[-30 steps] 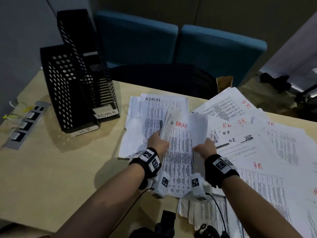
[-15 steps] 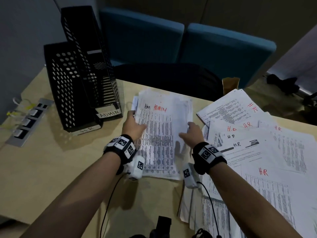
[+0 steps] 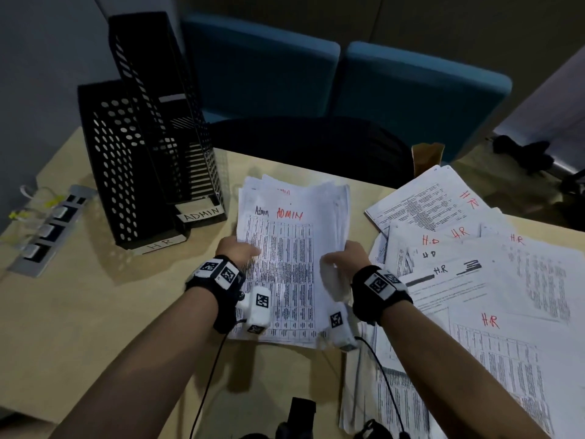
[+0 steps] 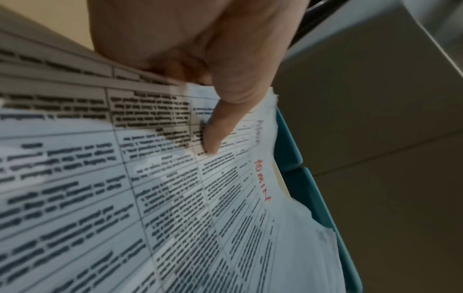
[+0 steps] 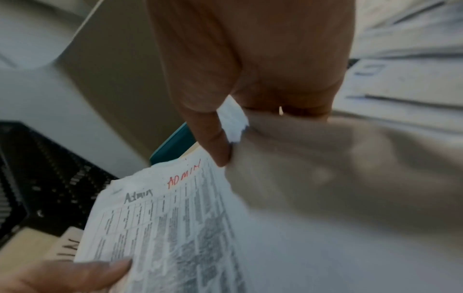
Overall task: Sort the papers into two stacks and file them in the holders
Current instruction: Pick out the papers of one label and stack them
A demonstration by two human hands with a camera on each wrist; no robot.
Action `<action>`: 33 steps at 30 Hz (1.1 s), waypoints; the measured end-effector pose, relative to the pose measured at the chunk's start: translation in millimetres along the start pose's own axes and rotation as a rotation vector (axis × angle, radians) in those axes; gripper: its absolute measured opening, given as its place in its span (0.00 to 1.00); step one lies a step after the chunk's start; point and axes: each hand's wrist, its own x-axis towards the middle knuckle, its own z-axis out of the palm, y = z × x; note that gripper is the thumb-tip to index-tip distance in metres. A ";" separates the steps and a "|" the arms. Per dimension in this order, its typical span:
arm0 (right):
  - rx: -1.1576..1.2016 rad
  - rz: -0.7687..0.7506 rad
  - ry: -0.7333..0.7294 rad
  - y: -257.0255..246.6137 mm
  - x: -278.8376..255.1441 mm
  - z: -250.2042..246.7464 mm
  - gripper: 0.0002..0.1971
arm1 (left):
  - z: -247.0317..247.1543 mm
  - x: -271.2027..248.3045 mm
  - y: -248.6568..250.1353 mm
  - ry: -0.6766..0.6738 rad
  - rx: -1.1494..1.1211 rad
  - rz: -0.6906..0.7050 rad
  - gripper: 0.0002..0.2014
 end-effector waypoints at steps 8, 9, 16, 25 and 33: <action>0.442 -0.104 0.017 10.6 -12.6 -7.0 0.43 | -26.4 -49.5 1.6 -0.177 -0.229 0.296 0.17; 0.472 -0.154 0.031 8.8 -18.9 -12.1 0.37 | -31.8 -55.8 1.7 -0.179 -0.267 0.327 0.20; 0.680 -0.365 0.175 -25.7 -84.0 -24.4 0.11 | -40.1 -96.7 -6.5 -0.026 -0.323 0.517 0.32; 0.712 -0.658 0.085 -18.3 -127.1 -5.8 0.33 | -45.5 -124.3 -28.6 0.039 -0.425 0.703 0.41; 0.376 -1.018 0.480 -56.8 -146.8 -32.9 0.36 | -60.2 -112.7 -17.5 -0.104 -0.510 0.804 0.27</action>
